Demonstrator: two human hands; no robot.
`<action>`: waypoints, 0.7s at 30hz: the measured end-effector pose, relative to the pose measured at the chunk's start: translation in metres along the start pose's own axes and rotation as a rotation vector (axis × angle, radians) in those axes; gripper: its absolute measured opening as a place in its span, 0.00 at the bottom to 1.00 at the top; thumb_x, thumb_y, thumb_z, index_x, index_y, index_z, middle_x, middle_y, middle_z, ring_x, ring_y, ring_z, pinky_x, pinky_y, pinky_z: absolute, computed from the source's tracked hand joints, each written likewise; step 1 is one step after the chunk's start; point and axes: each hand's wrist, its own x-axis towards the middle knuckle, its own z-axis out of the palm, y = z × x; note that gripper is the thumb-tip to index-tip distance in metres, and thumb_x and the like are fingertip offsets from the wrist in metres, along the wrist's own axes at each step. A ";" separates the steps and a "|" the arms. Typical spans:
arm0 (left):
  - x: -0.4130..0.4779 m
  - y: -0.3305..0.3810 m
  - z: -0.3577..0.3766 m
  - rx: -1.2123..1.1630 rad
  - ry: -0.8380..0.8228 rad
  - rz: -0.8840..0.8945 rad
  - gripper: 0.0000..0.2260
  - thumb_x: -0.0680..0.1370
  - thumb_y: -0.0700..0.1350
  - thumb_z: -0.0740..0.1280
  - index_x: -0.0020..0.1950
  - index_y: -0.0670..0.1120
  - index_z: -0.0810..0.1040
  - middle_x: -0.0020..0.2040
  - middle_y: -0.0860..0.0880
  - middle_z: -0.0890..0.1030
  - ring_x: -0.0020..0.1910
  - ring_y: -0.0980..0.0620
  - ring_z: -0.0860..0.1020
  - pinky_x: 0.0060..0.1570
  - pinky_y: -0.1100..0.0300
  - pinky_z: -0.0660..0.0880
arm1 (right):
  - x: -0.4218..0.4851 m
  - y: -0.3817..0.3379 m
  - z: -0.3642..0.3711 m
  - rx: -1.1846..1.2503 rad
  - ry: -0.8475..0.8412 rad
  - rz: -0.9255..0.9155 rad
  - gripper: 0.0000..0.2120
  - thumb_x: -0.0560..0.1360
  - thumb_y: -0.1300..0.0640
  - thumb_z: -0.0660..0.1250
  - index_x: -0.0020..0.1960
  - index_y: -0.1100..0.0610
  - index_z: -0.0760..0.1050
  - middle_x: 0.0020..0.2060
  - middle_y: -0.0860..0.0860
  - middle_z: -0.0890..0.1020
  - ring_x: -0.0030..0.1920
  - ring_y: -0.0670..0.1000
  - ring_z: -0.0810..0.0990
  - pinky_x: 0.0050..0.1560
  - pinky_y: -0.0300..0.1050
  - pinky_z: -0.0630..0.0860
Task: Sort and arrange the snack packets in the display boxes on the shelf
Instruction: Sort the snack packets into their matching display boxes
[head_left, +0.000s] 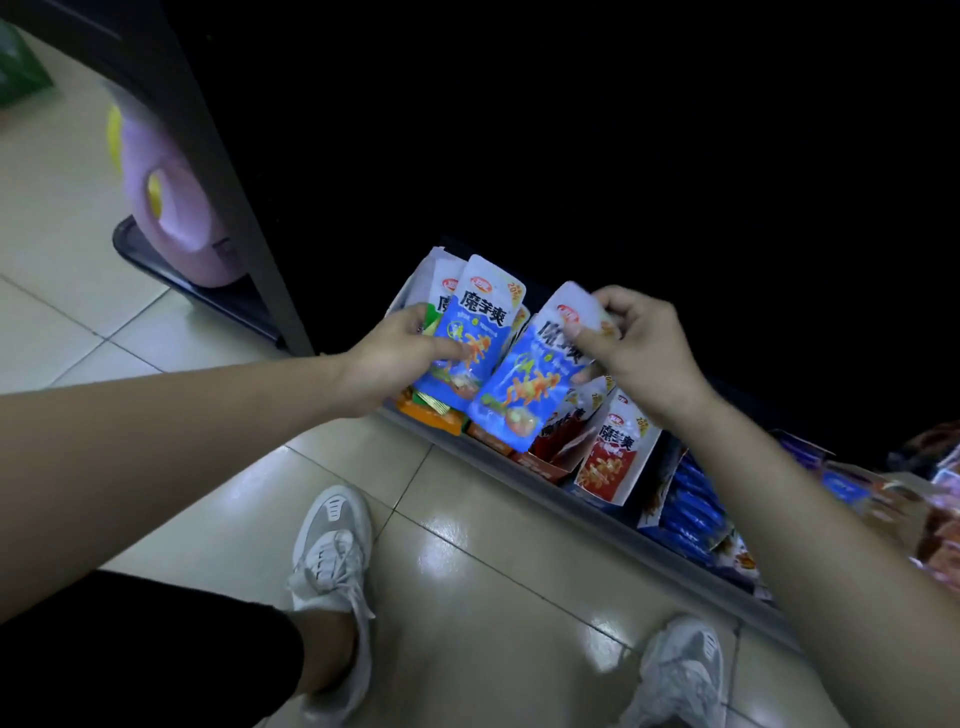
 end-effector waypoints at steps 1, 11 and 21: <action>0.000 0.000 0.005 -0.032 -0.017 -0.036 0.21 0.73 0.44 0.76 0.65 0.45 0.77 0.55 0.47 0.86 0.49 0.45 0.86 0.49 0.49 0.83 | -0.002 0.000 0.009 0.008 -0.010 0.022 0.07 0.78 0.63 0.69 0.52 0.67 0.76 0.42 0.53 0.82 0.37 0.55 0.83 0.33 0.50 0.83; -0.017 -0.007 0.022 -0.058 -0.064 0.009 0.17 0.73 0.39 0.78 0.59 0.43 0.79 0.49 0.48 0.87 0.44 0.50 0.87 0.40 0.59 0.82 | -0.009 0.014 0.059 0.113 0.127 0.111 0.04 0.76 0.62 0.72 0.48 0.59 0.78 0.44 0.55 0.84 0.31 0.51 0.84 0.30 0.41 0.79; 0.012 -0.015 -0.040 0.165 0.244 0.092 0.16 0.70 0.40 0.80 0.50 0.50 0.76 0.49 0.51 0.86 0.44 0.53 0.86 0.44 0.56 0.83 | 0.044 0.091 0.047 -0.858 -0.144 0.069 0.31 0.73 0.48 0.74 0.72 0.57 0.71 0.66 0.54 0.76 0.66 0.57 0.66 0.63 0.50 0.67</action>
